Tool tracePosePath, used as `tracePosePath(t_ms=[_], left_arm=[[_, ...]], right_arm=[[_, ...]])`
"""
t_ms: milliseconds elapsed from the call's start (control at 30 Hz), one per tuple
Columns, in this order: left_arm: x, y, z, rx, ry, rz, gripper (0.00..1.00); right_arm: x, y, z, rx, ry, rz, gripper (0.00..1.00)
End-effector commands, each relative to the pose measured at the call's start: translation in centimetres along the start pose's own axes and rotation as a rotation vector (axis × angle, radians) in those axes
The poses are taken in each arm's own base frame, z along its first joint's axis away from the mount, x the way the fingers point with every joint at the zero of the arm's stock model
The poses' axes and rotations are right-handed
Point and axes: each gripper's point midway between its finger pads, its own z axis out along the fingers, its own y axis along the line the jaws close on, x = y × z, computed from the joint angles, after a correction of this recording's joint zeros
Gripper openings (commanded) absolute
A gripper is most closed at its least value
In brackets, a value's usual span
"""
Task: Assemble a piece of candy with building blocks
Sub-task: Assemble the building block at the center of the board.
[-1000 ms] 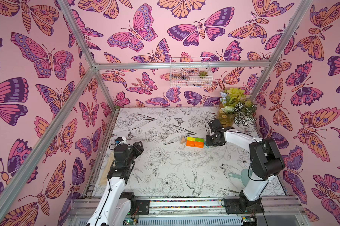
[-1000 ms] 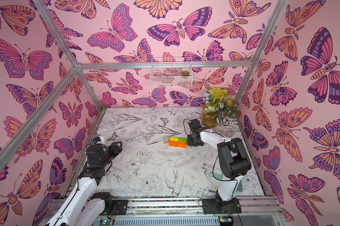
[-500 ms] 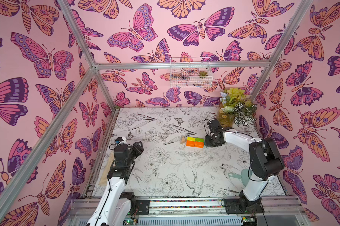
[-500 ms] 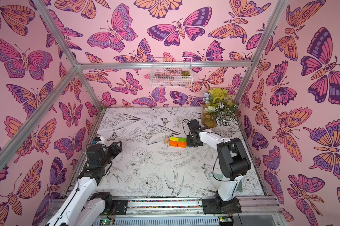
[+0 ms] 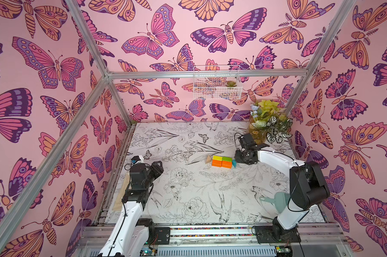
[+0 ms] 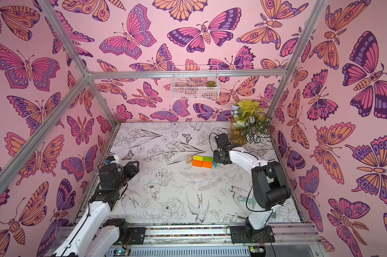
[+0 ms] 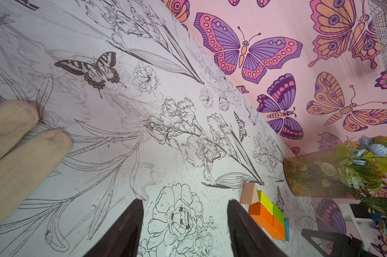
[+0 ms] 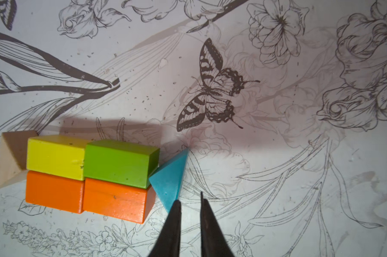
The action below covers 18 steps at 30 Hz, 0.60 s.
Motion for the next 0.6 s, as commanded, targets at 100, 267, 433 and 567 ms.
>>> tracePosePath(t_ms=[100, 267, 433, 567], left_arm=[[0.4, 0.1, 0.1, -0.004, 0.016, 0.003, 0.63], [0.3, 0.2, 0.1, -0.007, 0.014, 0.003, 0.63], [0.4, 0.2, 0.2, -0.006, 0.020, 0.005, 0.63], [0.5, 0.3, 0.2, -0.011, 0.022, 0.005, 0.63]], right_arm=[[-0.8, 1.0, 1.0, -0.014, -0.004, 0.047, 0.32], [-1.4, 1.1, 1.3, -0.014, -0.022, 0.066, 0.34], [-1.5, 1.3, 2.0, -0.013, -0.014, 0.062, 0.34], [-1.6, 1.4, 2.6, -0.007, -0.006, 0.057, 0.34]])
